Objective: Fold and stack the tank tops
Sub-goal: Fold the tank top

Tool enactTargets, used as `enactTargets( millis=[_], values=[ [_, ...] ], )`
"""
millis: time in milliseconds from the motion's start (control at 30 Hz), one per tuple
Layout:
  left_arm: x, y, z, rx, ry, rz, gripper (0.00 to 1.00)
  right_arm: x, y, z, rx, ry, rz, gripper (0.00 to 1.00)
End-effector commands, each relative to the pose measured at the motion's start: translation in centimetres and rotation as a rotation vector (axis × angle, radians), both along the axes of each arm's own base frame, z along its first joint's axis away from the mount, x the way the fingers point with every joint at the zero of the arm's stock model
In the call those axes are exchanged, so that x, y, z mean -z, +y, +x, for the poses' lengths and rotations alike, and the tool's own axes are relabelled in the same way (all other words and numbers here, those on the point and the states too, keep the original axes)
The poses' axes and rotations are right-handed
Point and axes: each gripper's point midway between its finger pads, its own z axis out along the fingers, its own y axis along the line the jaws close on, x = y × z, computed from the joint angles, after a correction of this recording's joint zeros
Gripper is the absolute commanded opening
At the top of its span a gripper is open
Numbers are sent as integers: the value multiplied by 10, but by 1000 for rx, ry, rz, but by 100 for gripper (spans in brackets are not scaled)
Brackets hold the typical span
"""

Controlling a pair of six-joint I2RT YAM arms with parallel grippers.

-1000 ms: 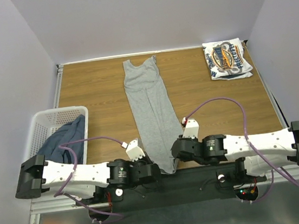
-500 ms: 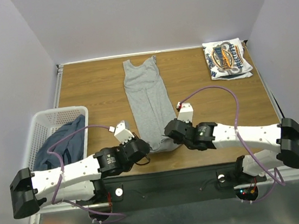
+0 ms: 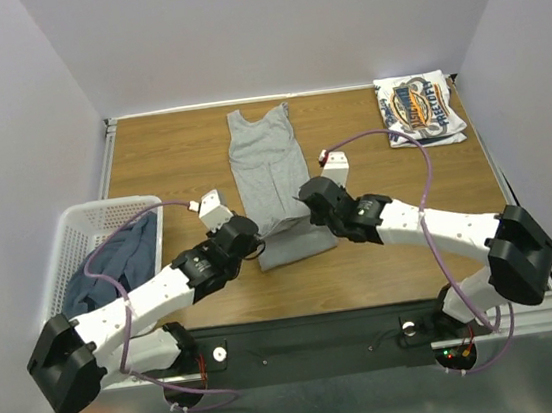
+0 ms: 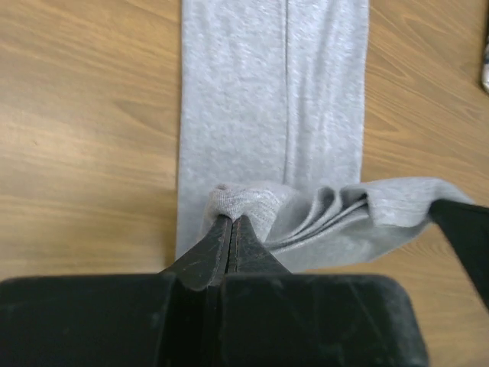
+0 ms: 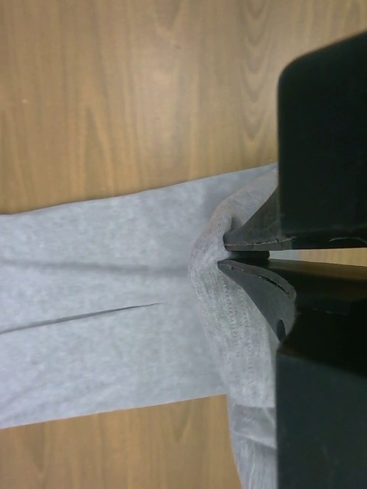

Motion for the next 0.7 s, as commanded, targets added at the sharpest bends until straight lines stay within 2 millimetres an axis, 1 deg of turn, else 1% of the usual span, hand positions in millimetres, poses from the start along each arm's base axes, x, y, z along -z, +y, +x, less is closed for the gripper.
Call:
enactTargets(
  millis=[0,33,67,100,133,167,200,233,267,300,333,367,400,433,467,500,533,567,600,667],
  values=[
    [-36,-8,34,19,-102,8,0,-31,14,41,-19,-90,58,10],
    [-31,-3,43,7,-90,34,0,-24,15,48,-20,-77,42,10],
    [-38,-4,51,1,-101,26,0,-25,11,57,-4,-80,44,10],
    [-39,-2,57,-10,-103,29,0,-30,13,66,-5,-93,54,9],
    [-40,0,68,-19,-106,34,0,-28,14,76,-8,-82,59,9],
    [-39,3,73,-26,-101,40,0,-22,14,79,-11,-73,55,8],
    [-34,3,77,-24,-85,51,0,-26,20,85,-26,-79,76,8],
    [-36,4,84,-29,-93,50,0,-25,20,90,-25,-79,78,8],
    [-43,8,95,-47,-109,44,0,-16,19,95,-23,-61,64,8],
    [-41,9,100,-50,-105,49,0,-16,22,100,-29,-62,71,8],
    [-33,8,104,-42,-84,59,0,-19,26,105,-35,-65,82,8],
    [-37,7,111,-45,-93,56,0,-18,26,111,-31,-64,82,8],
    [-35,12,117,-58,-86,67,0,-8,29,115,-34,-50,71,7],
    [-26,12,121,-53,-65,76,0,-12,34,120,-42,-54,83,7],
    [-28,12,127,-58,-69,73,0,-3,35,125,-40,-42,71,7],
    [-27,18,133,-75,-69,77,0,2,36,129,-39,-35,68,7],
    [-18,18,136,-70,-53,84,0,-2,41,134,-45,-40,81,7],
    [-19,18,143,-67,-62,73,0,1,41,137,-42,-35,78,7],
    [-16,18,147,-58,-61,73,0,9,41,141,-33,-24,68,7],
    [-6,23,160,-53,-47,90,3,12,40,147,-19,-24,66,8]
  ],
)
